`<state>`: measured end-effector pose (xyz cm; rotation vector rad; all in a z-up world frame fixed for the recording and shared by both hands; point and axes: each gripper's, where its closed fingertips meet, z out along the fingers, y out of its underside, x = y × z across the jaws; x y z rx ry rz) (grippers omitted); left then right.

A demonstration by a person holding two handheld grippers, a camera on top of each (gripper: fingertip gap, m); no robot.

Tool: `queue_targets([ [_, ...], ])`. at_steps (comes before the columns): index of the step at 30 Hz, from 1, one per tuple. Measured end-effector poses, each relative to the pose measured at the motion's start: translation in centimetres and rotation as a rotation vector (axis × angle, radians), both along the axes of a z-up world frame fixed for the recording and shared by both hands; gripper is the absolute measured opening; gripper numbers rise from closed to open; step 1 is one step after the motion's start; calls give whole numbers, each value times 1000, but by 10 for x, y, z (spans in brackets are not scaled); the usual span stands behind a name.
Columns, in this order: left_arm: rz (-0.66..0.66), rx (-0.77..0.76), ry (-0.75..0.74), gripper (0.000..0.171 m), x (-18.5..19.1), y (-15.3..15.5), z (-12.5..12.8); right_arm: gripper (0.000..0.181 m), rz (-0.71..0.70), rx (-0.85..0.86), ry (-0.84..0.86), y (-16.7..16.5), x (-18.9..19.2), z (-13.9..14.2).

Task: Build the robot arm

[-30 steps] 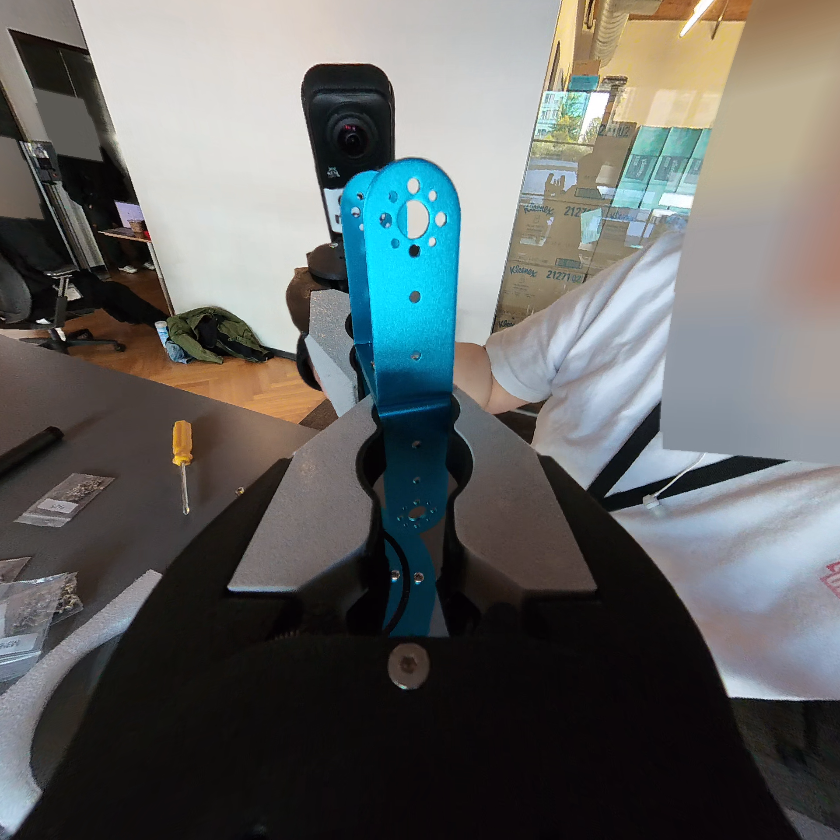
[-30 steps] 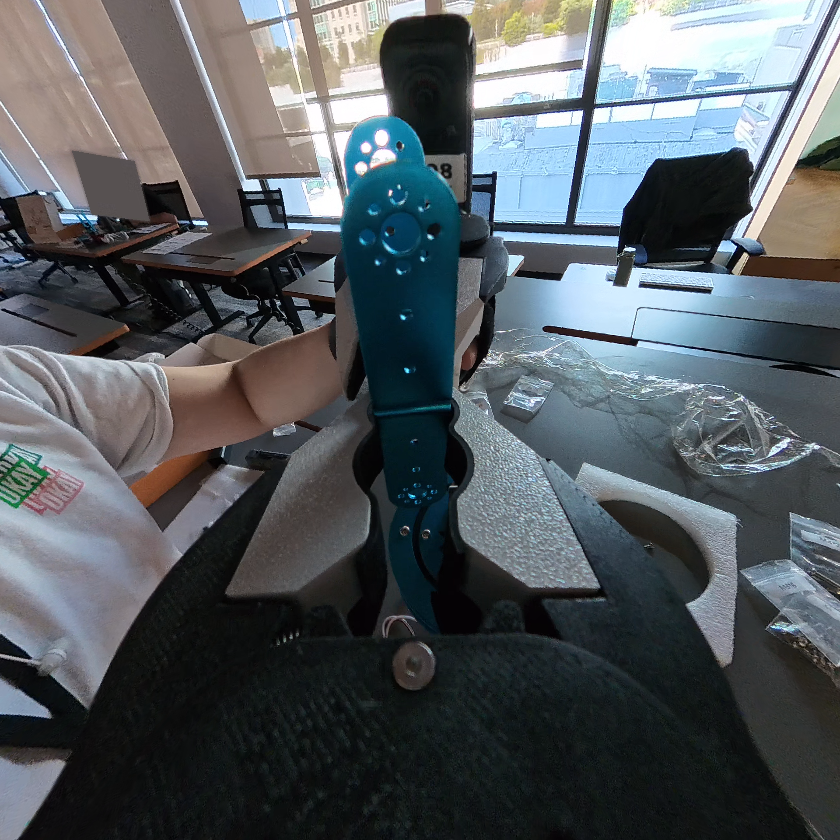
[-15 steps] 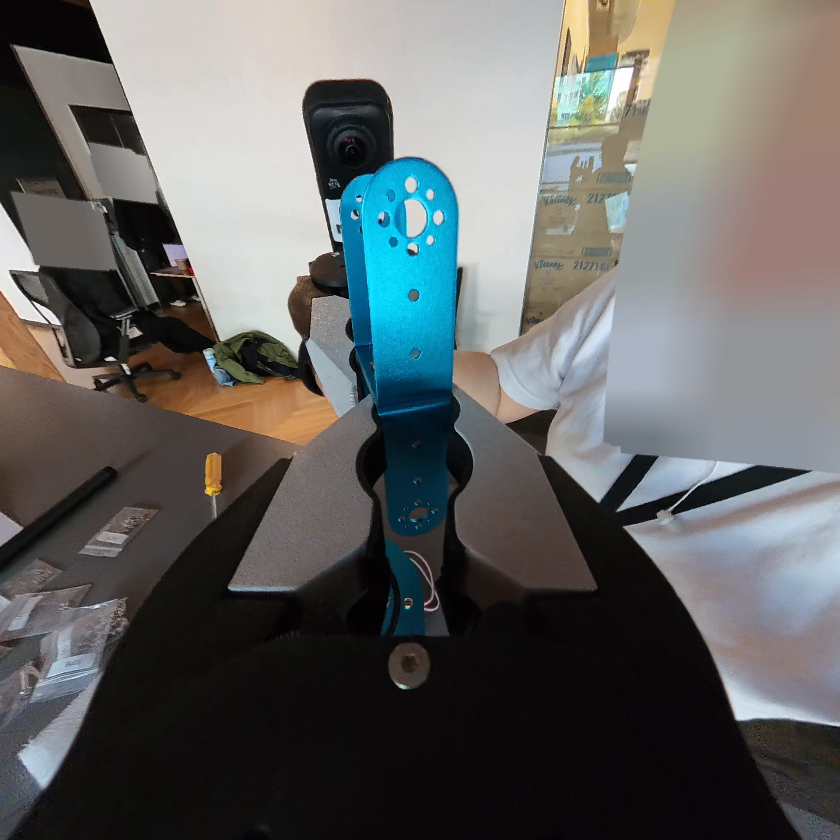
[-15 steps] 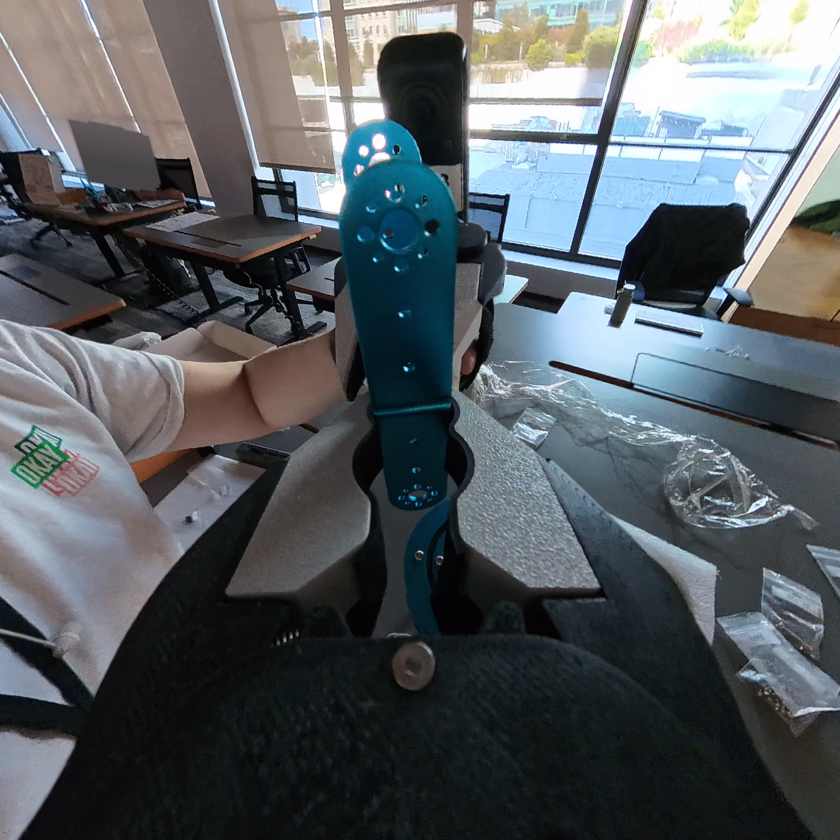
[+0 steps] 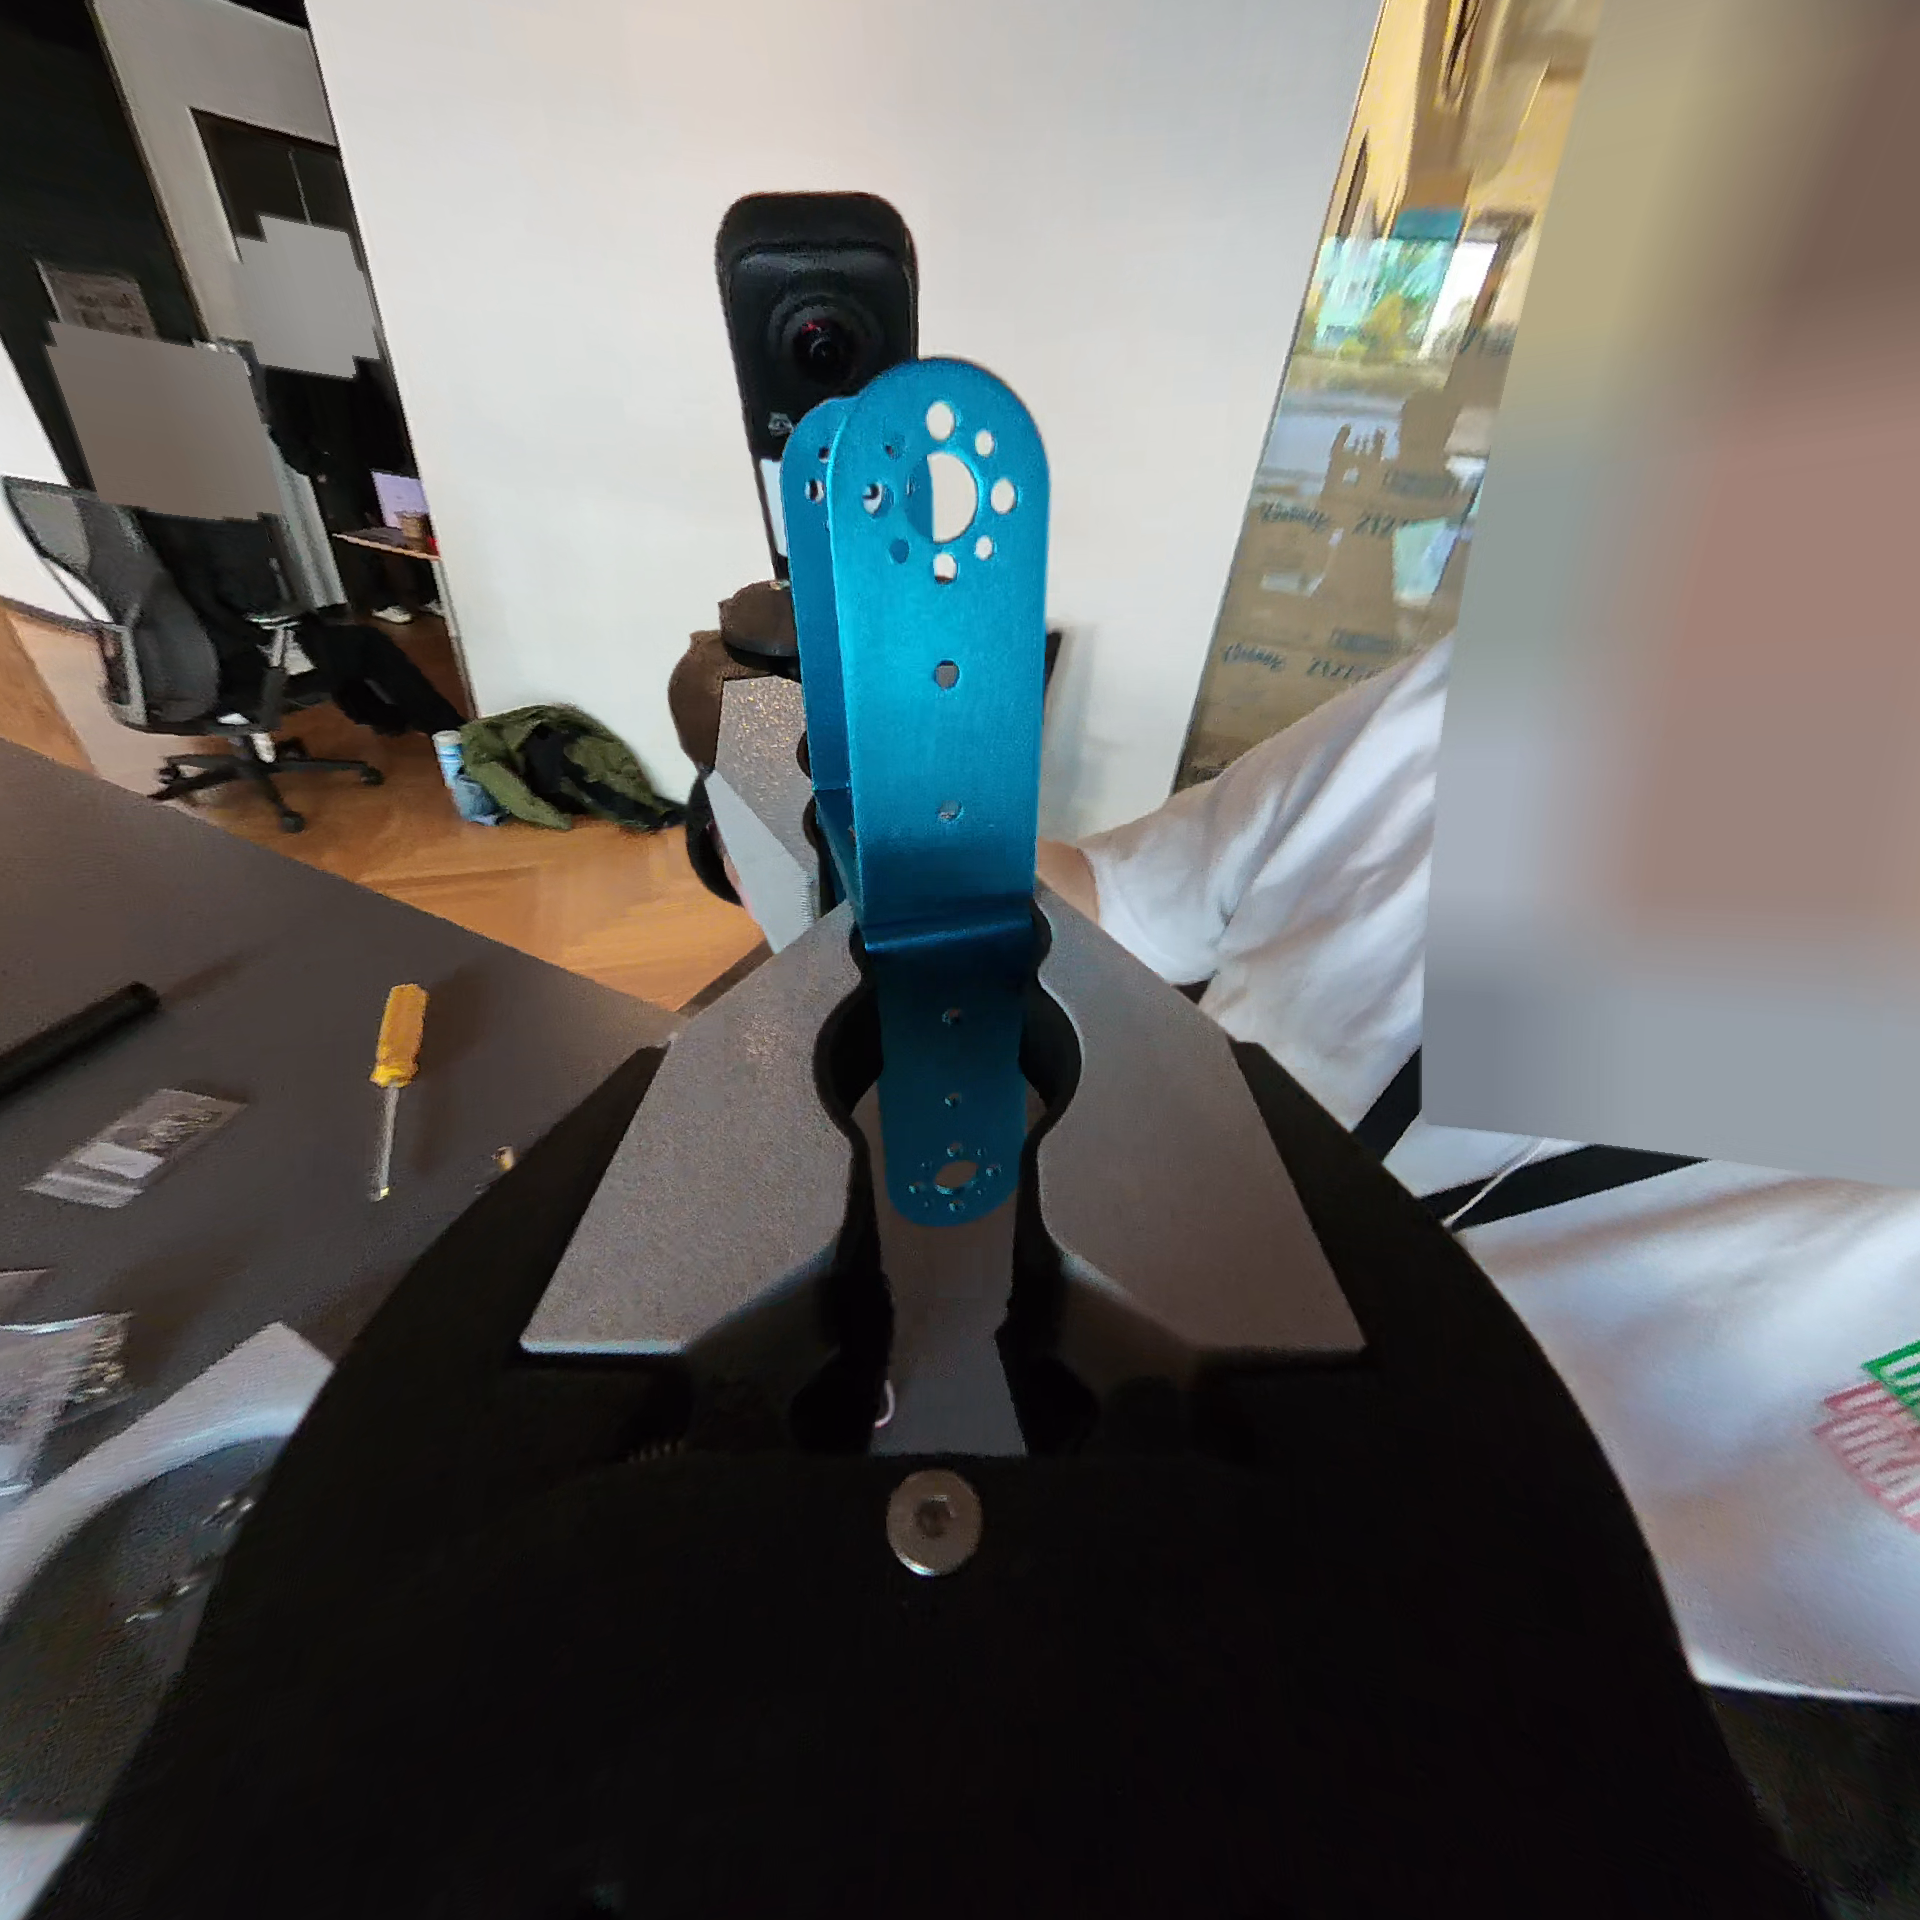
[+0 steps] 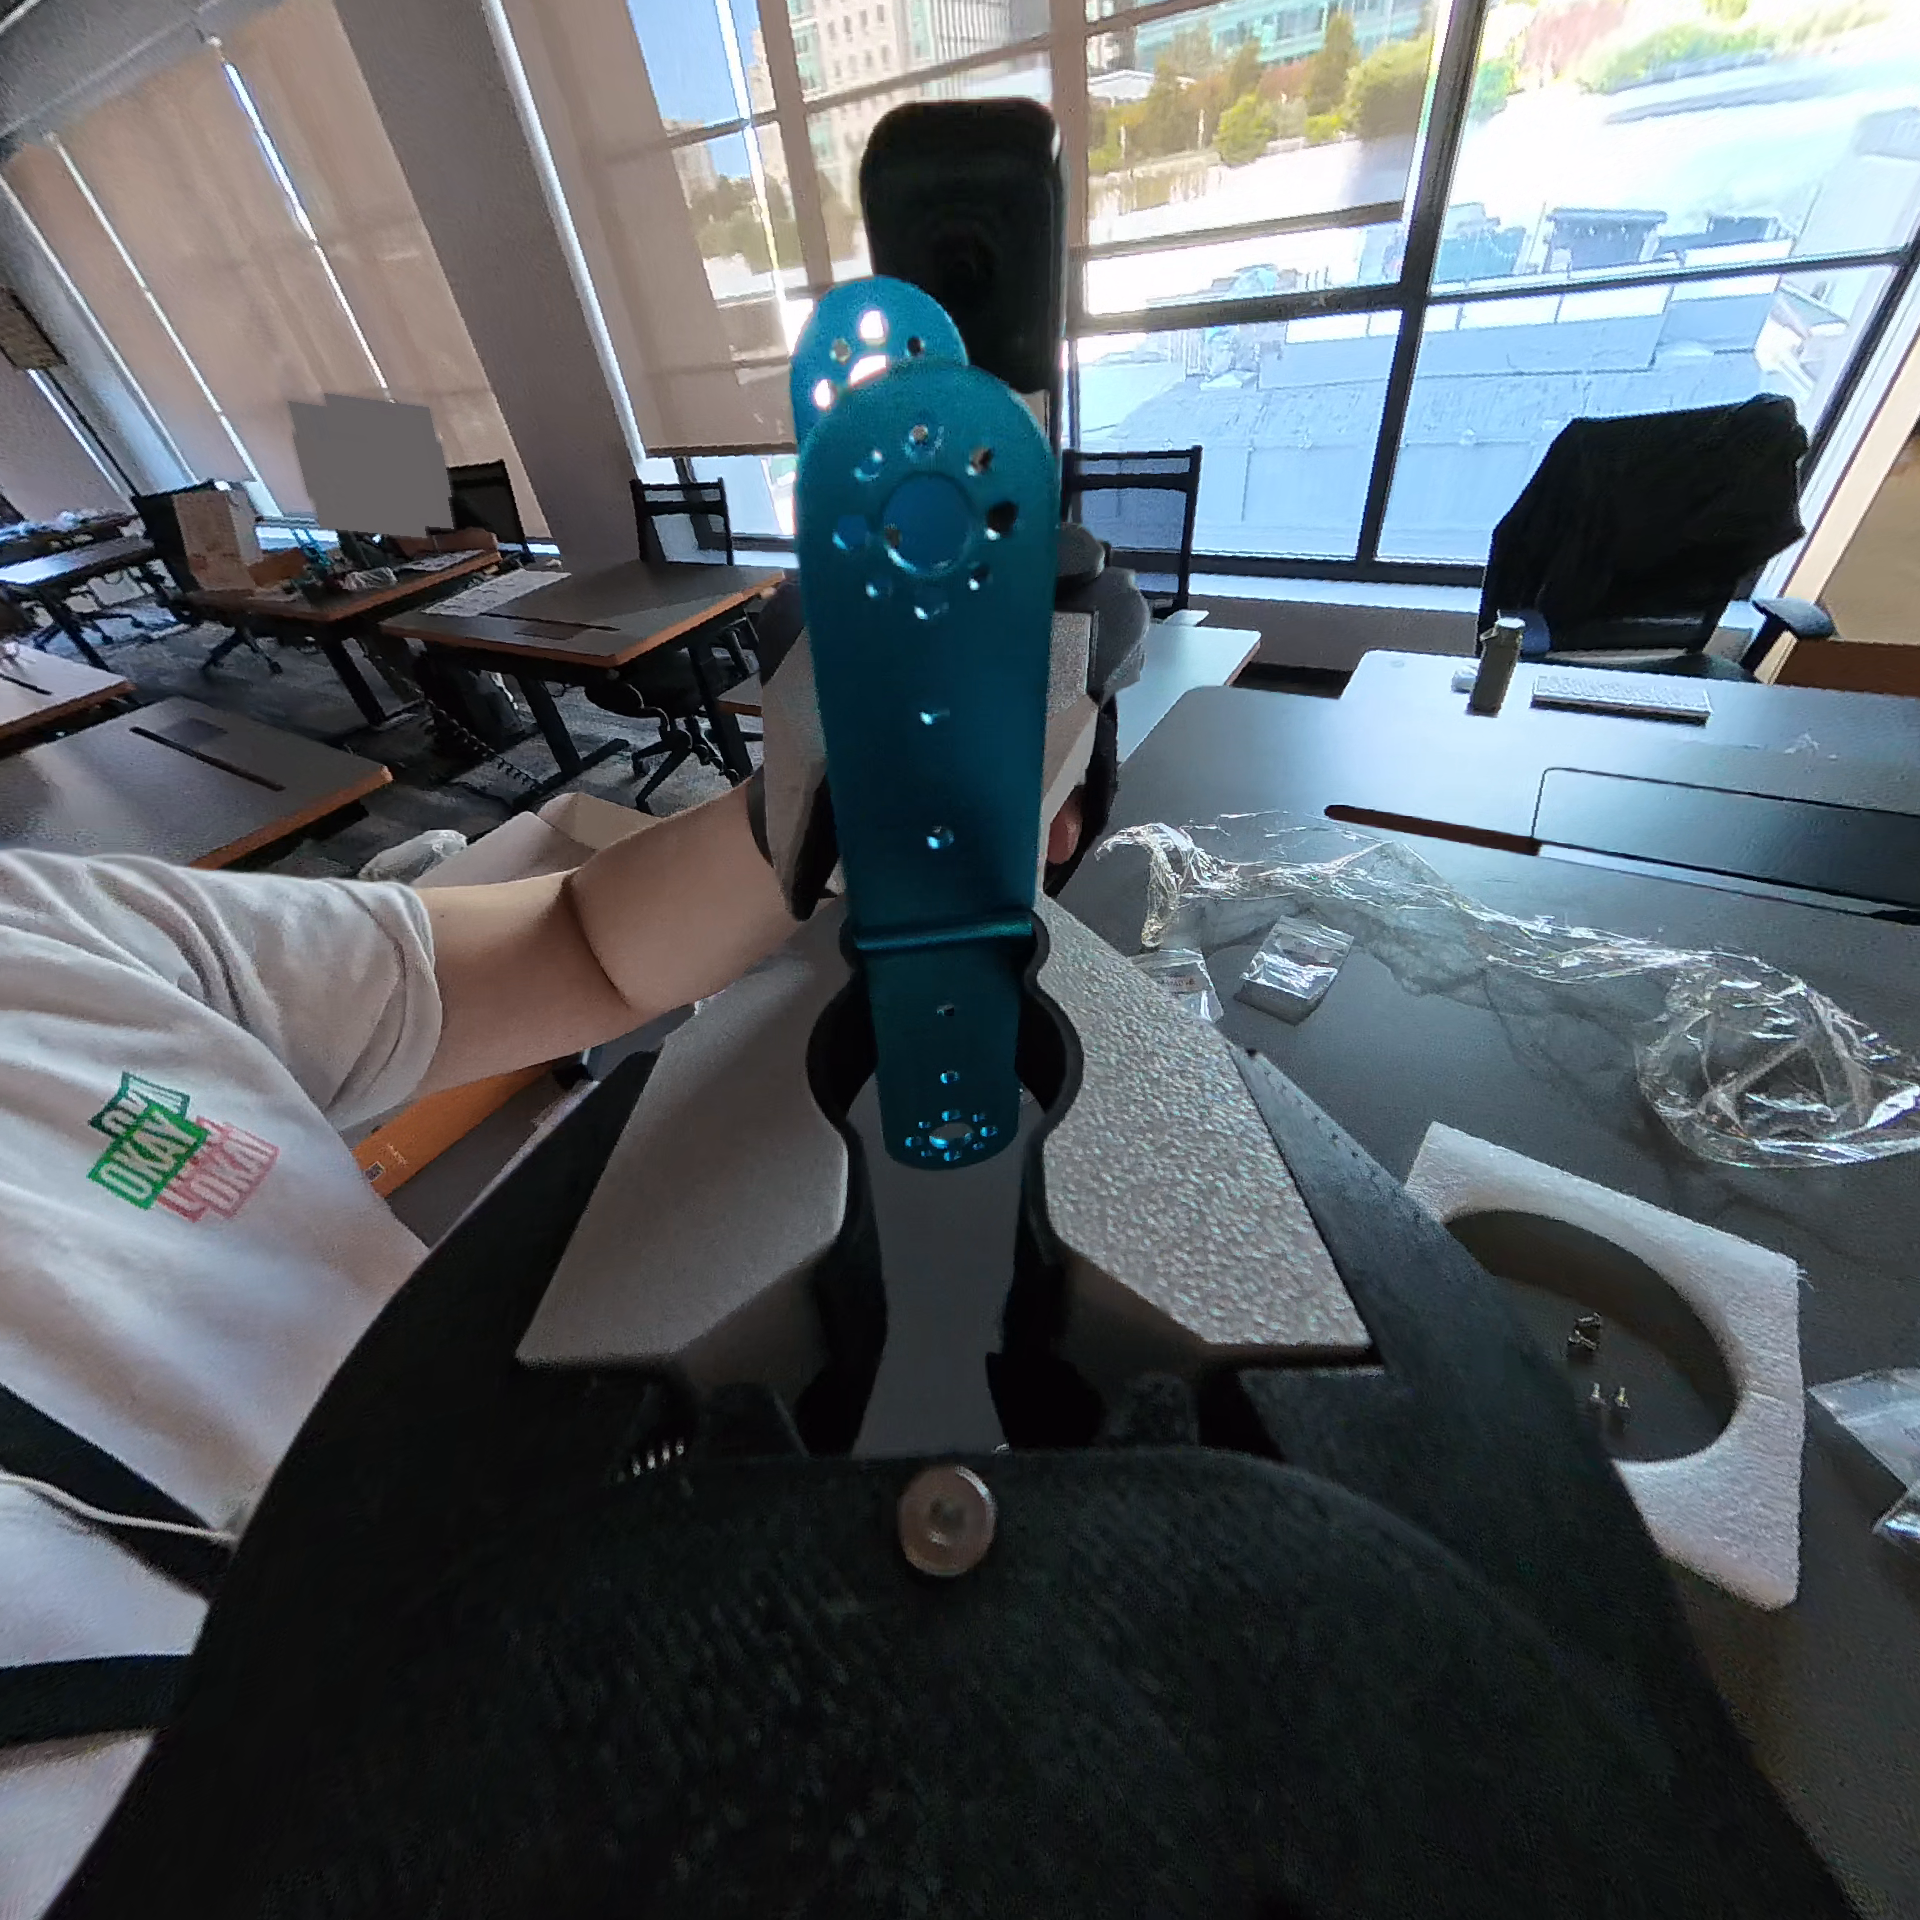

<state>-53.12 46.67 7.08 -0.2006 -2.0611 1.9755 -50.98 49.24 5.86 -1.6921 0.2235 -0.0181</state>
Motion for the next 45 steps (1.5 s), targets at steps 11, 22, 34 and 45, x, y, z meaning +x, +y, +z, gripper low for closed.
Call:
queue_targets([
  [11,6,-13,10,19,-5,6,6,20,-2,-4,25,6,-5,6],
  [22,-14,-11,74,19,6,9,2,21,-30,-7,90,9,6,0],
  [34,-19,22,216,19,19,4,0,20,-29,18,234,3,18,-4],
  [45,-49,37,244,19,30,1,-18,20,-46,1,276,0,28,-21],
])
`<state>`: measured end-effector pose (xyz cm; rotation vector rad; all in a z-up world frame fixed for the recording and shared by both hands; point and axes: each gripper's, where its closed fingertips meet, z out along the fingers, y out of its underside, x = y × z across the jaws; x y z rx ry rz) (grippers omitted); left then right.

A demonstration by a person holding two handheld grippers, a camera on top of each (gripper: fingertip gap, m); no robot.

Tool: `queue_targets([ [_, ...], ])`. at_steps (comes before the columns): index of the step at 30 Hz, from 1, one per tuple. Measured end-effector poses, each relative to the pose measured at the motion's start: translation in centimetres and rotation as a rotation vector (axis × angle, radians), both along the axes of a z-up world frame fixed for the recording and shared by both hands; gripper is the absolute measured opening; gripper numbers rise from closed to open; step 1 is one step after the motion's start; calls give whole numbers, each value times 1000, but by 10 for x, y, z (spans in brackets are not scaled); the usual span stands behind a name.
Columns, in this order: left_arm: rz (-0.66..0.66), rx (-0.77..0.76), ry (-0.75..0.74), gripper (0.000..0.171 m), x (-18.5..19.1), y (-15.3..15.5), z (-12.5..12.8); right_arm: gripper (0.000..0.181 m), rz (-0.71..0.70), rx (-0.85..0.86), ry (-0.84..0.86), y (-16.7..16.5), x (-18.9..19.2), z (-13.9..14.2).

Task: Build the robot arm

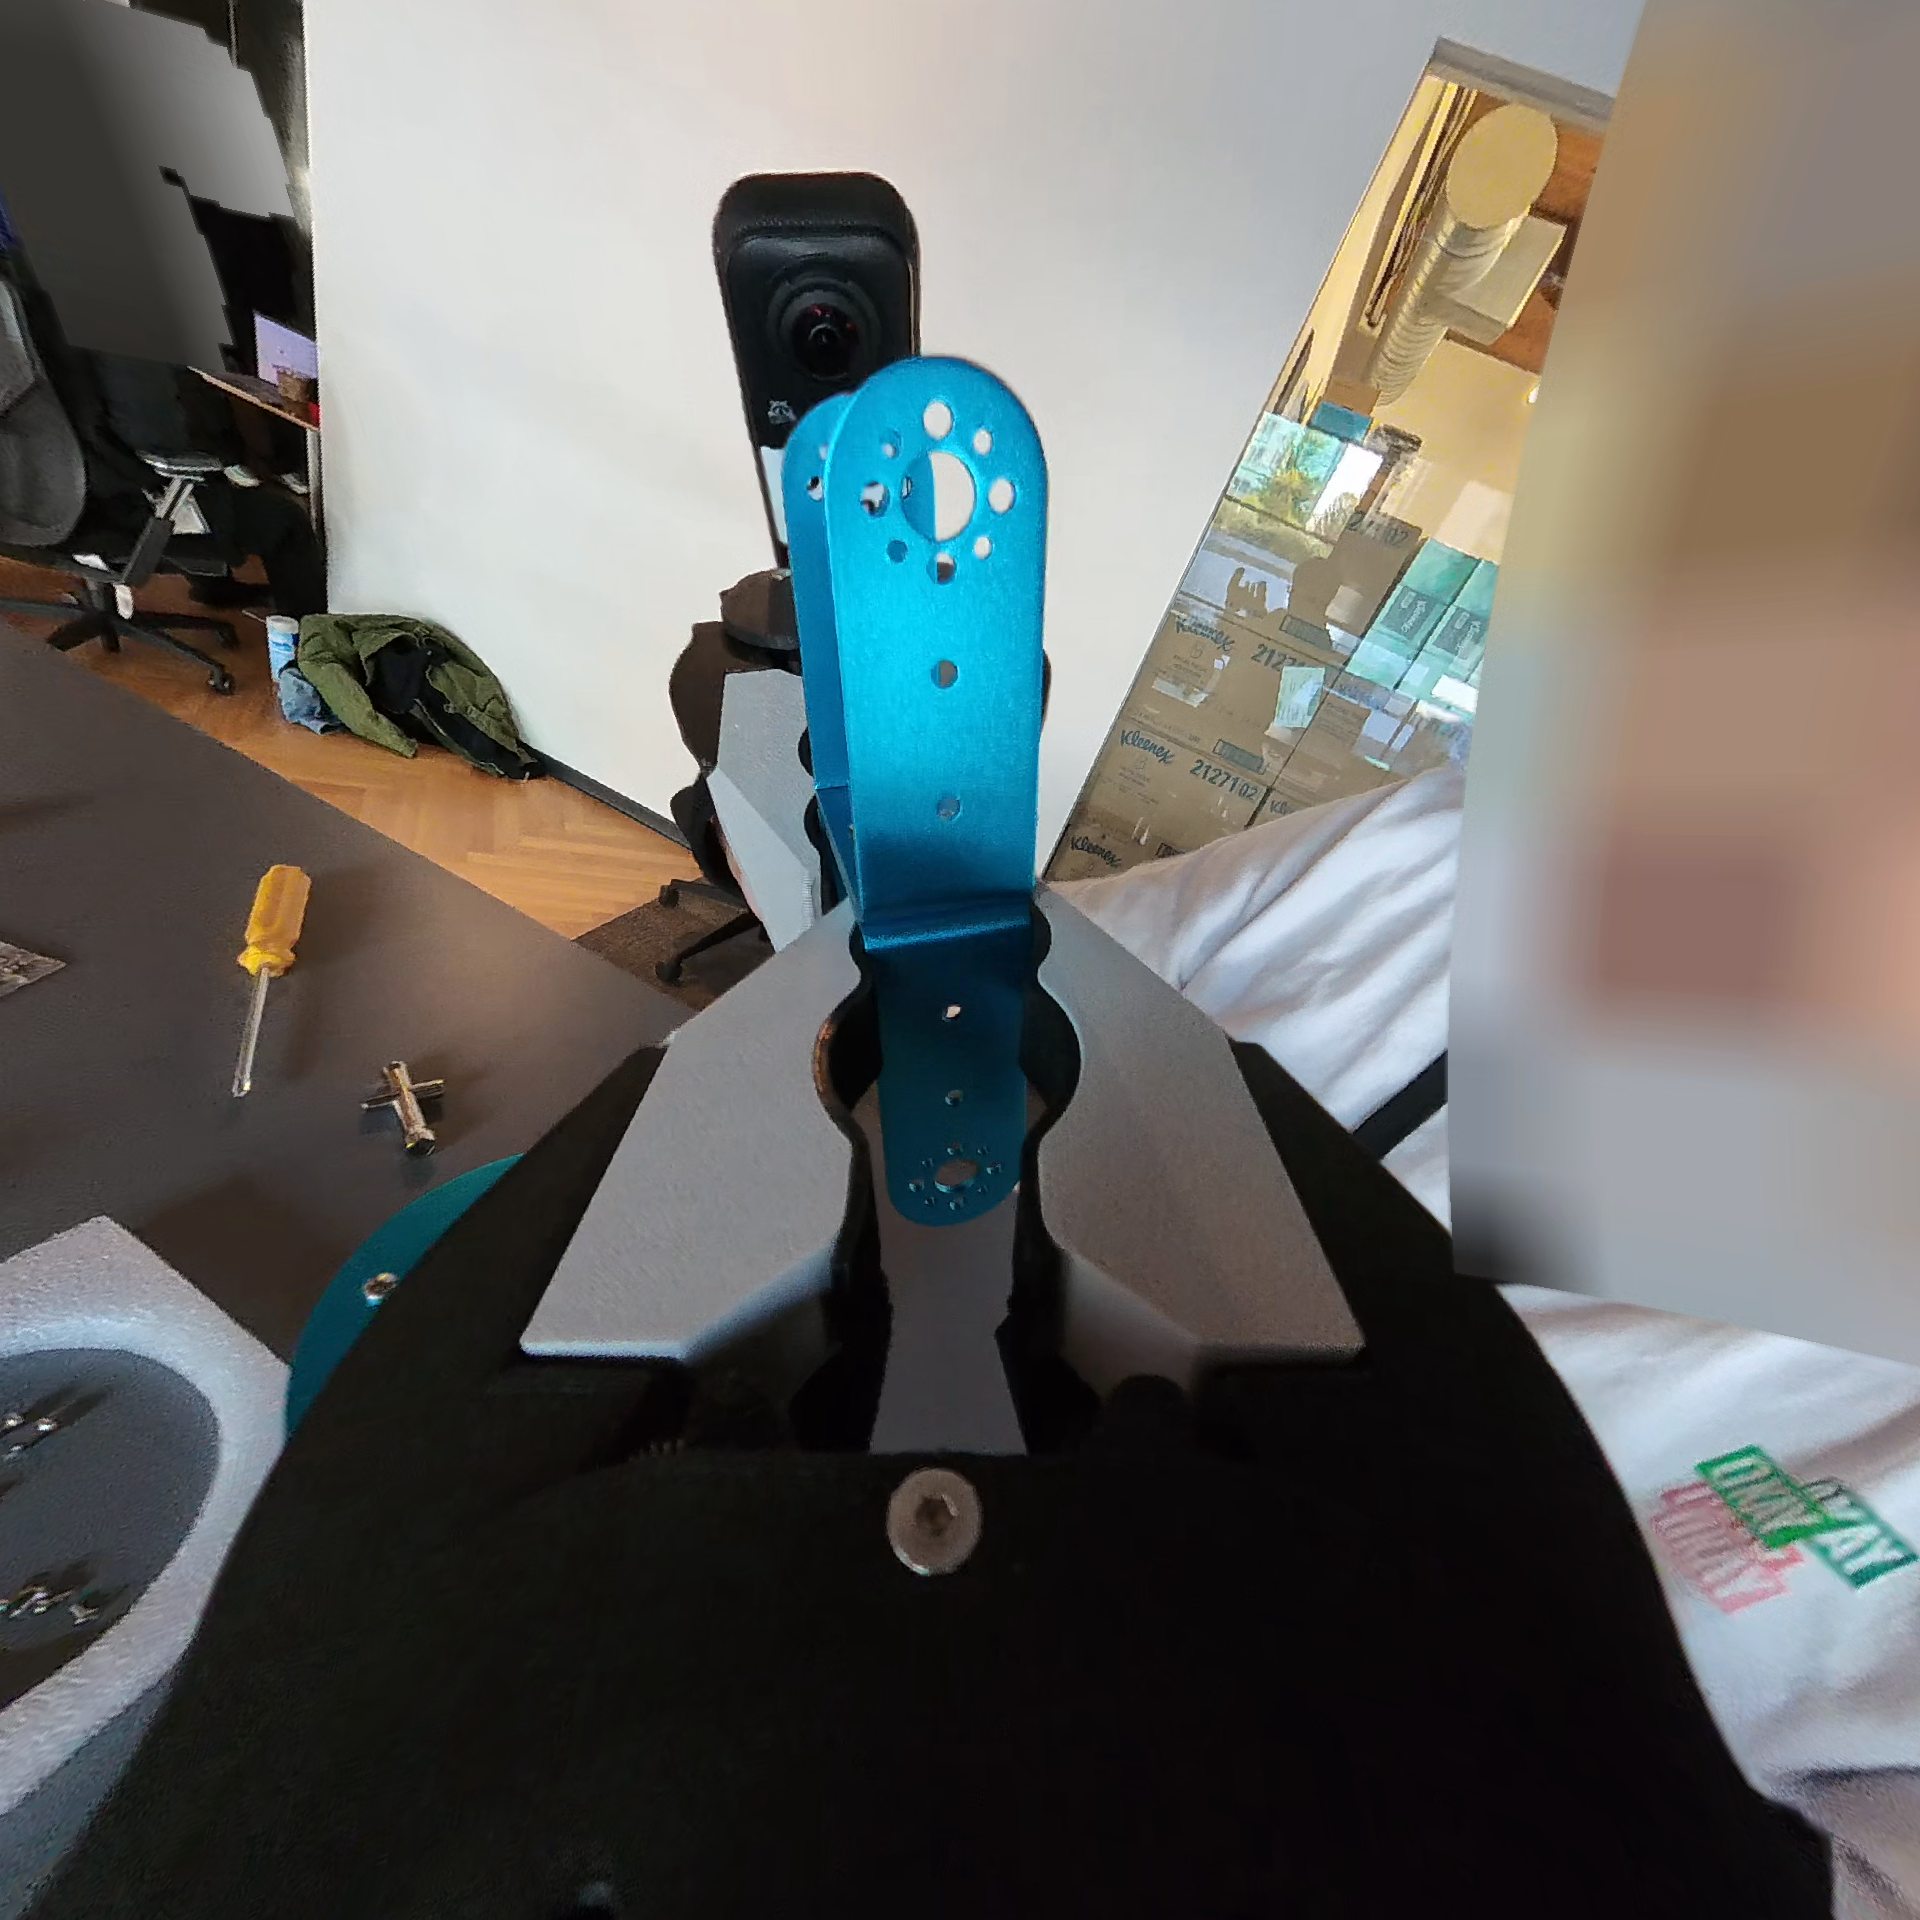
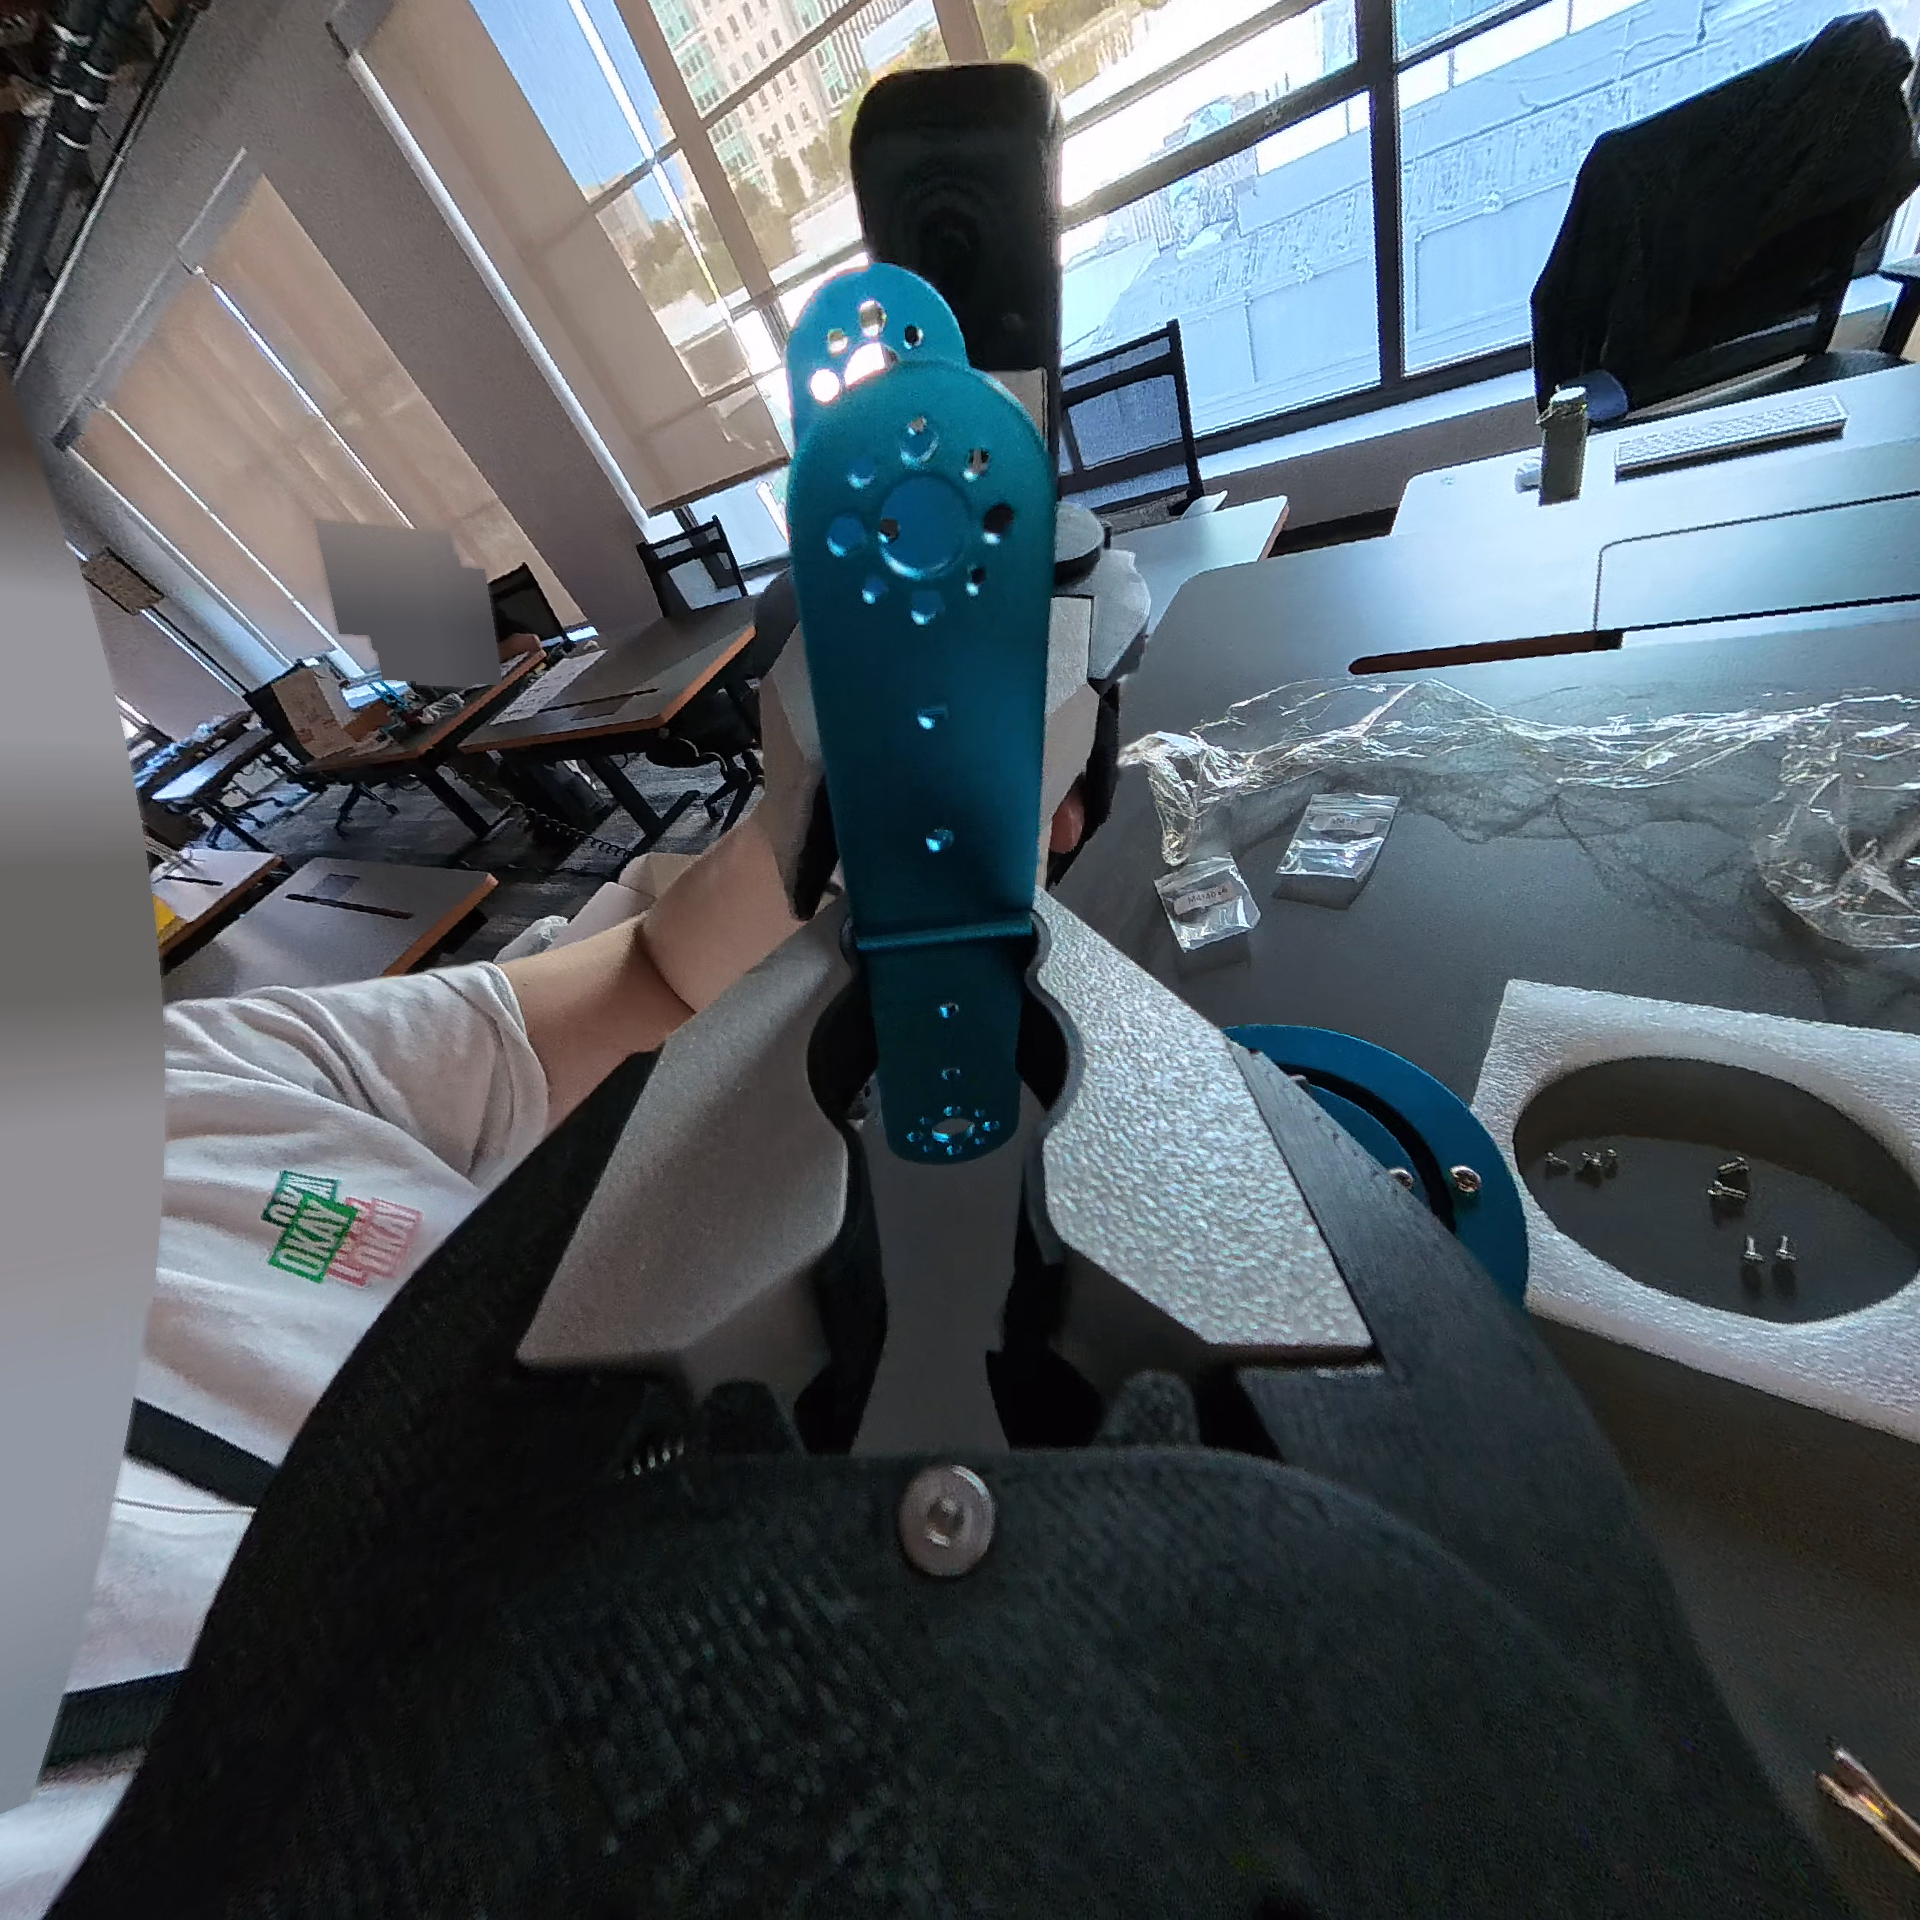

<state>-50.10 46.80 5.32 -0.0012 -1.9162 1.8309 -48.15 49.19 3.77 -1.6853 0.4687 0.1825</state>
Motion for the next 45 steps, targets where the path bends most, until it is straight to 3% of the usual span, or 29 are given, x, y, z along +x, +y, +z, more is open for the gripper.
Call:
queue_targets([
  [4,-26,51,-179,20,12,2,-37,21,-53,-65,-140,0,13,-33],
  [10,-63,36,-165,20,21,2,-61,21,-94,-47,-160,-2,23,-59],
  [20,-102,-43,-271,21,25,-2,-59,21,-127,-108,-254,-9,29,-55],
  [45,-168,-3,-286,20,29,-3,-71,22,-138,-176,-266,-11,32,-67],
])
